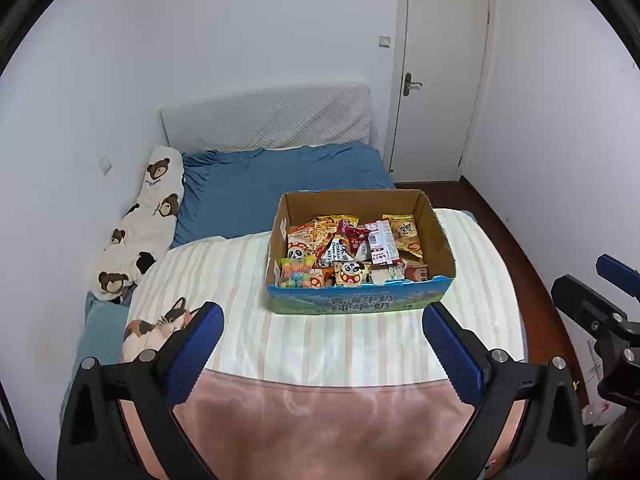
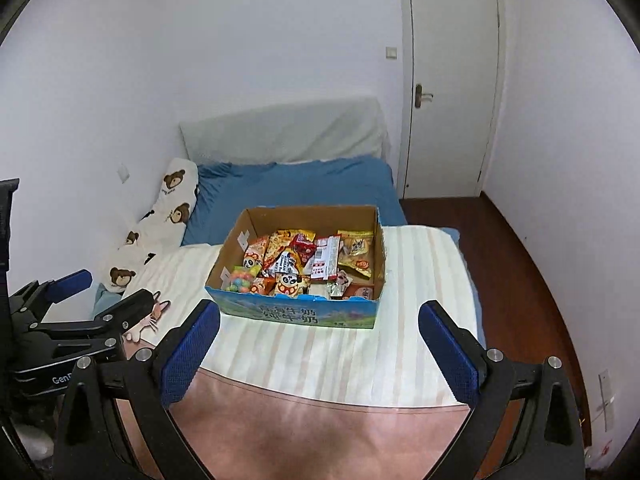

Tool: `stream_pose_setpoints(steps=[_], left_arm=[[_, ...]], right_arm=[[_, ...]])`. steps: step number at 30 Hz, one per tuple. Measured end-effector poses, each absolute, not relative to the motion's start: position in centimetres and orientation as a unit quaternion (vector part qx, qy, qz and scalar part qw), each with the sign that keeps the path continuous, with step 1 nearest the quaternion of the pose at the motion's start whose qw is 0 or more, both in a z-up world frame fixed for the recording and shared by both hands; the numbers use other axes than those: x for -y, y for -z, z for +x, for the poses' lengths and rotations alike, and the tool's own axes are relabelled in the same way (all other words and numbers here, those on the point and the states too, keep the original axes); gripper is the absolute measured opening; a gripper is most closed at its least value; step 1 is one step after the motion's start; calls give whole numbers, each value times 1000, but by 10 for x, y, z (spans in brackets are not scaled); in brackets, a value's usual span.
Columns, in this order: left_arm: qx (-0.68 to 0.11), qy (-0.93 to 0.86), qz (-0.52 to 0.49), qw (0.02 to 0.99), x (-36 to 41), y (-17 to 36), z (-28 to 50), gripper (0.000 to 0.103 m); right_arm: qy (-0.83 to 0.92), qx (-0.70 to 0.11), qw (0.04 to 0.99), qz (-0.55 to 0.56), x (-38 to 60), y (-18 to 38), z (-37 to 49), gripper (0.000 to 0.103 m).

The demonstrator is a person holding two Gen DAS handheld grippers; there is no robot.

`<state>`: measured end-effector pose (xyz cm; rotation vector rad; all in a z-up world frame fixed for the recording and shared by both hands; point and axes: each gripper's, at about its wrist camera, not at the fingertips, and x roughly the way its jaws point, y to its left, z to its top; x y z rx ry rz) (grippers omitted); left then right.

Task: Organize snacks

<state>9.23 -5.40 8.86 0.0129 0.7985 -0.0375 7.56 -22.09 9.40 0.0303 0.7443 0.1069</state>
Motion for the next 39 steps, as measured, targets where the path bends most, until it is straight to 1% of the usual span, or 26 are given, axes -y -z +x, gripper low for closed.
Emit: stream_pose_setpoints(steps=[8,14,19,28,39], left_arm=[[-371,11,0,928,48,-102,73,102],[-371,16,0,928,50,-102,70,102],[-368,8,4,930,52,-98,74,102],[-377,-10,10,926,50,-77,108,102],[-386,-24,11,922,48,-59,156,102]], right_arm=[[-50,-353,934,23,223,-107,49,102],[-50,-350,935,24,225,-112,50,102],[-42,-352,935,24,226,-105,60,102],[-13,-367,929,31,234,-75,95,102],[18,-371,928,33,239,-51,143,102]])
